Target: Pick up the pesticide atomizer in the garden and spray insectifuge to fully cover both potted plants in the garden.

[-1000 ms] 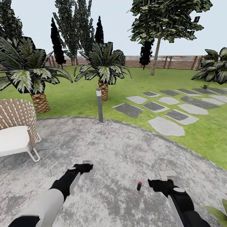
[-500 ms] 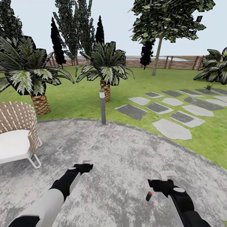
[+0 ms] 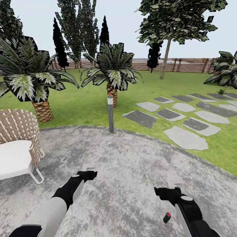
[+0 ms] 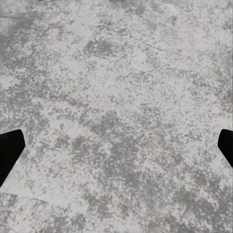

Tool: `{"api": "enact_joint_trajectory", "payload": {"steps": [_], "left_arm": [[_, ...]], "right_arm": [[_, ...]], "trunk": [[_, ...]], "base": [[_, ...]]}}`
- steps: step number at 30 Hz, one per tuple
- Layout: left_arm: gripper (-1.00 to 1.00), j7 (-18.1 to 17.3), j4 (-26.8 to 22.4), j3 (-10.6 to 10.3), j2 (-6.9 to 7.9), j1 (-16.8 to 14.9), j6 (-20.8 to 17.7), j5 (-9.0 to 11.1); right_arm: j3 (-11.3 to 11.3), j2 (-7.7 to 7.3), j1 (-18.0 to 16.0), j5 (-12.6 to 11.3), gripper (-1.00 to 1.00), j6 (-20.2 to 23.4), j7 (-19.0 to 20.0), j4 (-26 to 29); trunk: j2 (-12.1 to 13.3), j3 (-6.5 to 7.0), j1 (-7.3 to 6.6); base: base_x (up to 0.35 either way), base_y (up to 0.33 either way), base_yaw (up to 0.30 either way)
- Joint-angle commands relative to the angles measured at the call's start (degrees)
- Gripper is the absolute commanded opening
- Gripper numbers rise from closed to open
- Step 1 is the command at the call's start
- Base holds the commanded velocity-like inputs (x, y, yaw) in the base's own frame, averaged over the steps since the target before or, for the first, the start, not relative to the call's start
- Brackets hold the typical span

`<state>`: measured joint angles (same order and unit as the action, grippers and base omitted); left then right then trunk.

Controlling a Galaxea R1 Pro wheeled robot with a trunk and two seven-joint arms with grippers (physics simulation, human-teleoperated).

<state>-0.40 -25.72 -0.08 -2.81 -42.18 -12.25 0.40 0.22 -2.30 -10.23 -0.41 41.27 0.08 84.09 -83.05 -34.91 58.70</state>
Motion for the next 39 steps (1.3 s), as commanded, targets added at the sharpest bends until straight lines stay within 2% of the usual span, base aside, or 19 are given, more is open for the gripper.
{"api": "enact_joint_trajectory", "payload": {"steps": [1, 10, 39], "left_arm": [[1.00, -0.04, -0.11, -0.01, 0.00, -0.01, -0.33, 0.04], [1.00, -0.04, -0.12, 0.01, 0.00, -0.01, -0.32, 0.04], [1.00, -0.04, -0.12, -0.01, -0.09, -0.01, -0.32, 0.04]], "right_arm": [[0.03, -0.04, -0.04, -0.03, 1.00, 0.30, 0.01, 0.09], [-0.16, -0.02, -0.04, -0.03, 1.00, 0.30, 0.05, 0.11], [-0.52, -0.17, -0.03, -0.27, 1.00, 0.29, 0.18, 0.11]], "trunk": [[-0.03, -0.06, 0.03], [-0.03, -0.06, 0.03], [-0.03, -0.04, 0.03]], "base": [[0.279, 0.221, -0.081], [0.279, 0.221, -0.148], [0.279, 0.221, -0.002]]}}
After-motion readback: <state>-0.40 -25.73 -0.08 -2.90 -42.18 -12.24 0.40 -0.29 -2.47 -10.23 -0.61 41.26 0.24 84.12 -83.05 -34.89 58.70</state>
